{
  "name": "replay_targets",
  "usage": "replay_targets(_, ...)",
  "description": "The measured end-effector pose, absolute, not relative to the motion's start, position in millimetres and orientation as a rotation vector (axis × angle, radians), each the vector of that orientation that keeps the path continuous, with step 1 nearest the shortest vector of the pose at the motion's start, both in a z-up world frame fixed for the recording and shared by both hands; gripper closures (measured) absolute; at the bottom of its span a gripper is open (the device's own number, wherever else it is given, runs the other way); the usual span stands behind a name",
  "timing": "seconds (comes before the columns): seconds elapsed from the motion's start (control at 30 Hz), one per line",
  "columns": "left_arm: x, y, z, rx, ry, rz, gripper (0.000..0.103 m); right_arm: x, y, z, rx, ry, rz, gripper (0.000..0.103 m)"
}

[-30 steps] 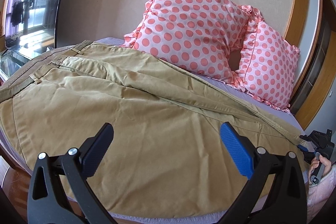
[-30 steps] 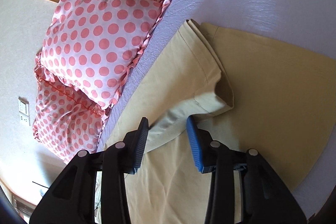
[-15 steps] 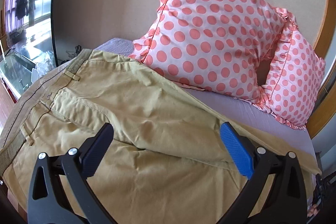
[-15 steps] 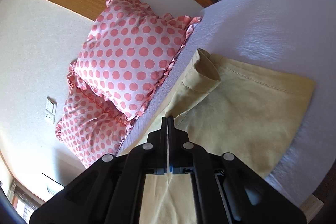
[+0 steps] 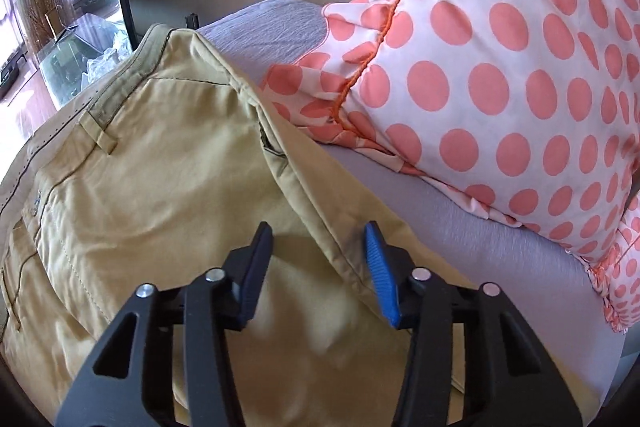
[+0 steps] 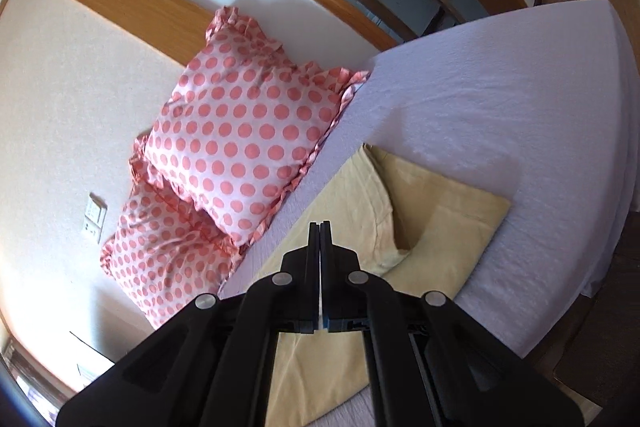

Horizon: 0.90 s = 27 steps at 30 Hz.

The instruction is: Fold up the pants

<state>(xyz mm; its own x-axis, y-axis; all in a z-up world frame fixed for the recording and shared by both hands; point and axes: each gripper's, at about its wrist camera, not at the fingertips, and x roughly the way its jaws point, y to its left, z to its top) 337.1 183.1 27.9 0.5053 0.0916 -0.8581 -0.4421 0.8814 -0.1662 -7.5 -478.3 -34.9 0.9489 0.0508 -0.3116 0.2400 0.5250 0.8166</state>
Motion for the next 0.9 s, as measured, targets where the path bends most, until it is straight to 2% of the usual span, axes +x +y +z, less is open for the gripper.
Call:
replay_targets(0.03,338,182,27,-0.396,1.000,0.321,0.074,-5,-472,-36,1.017,0.342,-0.088,0.101)
replay_targets(0.07,337,181,26,-0.393,0.996,0.320,0.075,-1,-465,-36,1.016,0.378,-0.059,0.098)
replay_targets(0.13,338,180,25,-0.388,0.998,0.325,0.074,4,-449,-36,1.003,0.452,-0.015,0.080)
replay_targets(0.17,338,180,25,-0.389,0.998,0.328,0.074,6,-441,-37,1.000,0.481,0.003,0.060)
replay_targets(0.2,338,180,25,-0.390,0.998,0.327,0.073,8,-436,-38,0.999,0.507,0.012,0.048)
replay_targets(0.23,339,180,25,-0.388,1.000,0.327,0.071,11,-432,-40,1.006,0.532,0.009,0.048)
replay_targets(0.33,338,180,26,-0.383,1.000,0.332,0.069,22,-436,-51,1.046,0.599,-0.065,0.050)
replay_targets(0.53,343,180,27,-0.368,1.000,0.345,0.069,47,-447,-50,1.051,0.571,-0.194,0.052)
replay_targets(0.57,345,179,27,-0.364,0.998,0.345,0.072,53,-447,-50,1.039,0.554,-0.194,0.068)
replay_targets(0.6,345,176,28,-0.365,0.995,0.334,0.086,59,-448,-51,1.035,0.527,-0.148,0.099)
replay_targets(0.63,344,175,30,-0.382,0.987,0.309,0.096,62,-450,-52,1.039,0.510,-0.123,0.099)
replay_targets(0.77,321,176,54,-0.372,0.903,0.245,0.099,50,-455,-46,1.059,0.405,-0.087,0.099)
replay_targets(0.9,250,179,90,-0.373,0.773,0.174,0.100,31,-459,-36,1.048,0.338,-0.078,0.099)
